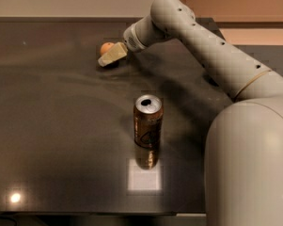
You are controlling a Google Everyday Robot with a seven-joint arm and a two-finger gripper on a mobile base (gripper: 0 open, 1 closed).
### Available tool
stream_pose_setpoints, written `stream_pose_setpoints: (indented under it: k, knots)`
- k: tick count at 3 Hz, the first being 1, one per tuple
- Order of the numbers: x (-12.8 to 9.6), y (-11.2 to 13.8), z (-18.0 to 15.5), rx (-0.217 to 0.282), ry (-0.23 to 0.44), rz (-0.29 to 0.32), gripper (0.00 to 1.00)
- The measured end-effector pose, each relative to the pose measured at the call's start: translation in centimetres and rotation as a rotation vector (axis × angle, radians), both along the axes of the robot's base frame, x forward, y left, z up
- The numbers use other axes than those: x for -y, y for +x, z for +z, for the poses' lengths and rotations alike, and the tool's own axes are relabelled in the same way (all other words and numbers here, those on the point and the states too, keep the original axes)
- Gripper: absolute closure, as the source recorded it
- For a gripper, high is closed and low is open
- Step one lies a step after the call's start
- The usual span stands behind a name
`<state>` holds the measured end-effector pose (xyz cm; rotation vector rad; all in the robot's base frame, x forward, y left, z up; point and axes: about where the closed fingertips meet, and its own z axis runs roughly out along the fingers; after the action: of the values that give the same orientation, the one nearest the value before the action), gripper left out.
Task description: Pick orange
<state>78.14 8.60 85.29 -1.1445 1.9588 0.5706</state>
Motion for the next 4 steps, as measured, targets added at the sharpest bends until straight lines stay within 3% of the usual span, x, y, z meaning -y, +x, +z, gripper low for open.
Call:
stream_pose_setpoints:
  k: [1,4]
  knots:
    - [-0.7,-0.1,-0.2,-0.007,0.006,0.011,0.18]
    - [-0.2,-1.2,2.4,0.012,0.029,0.038,0.88]
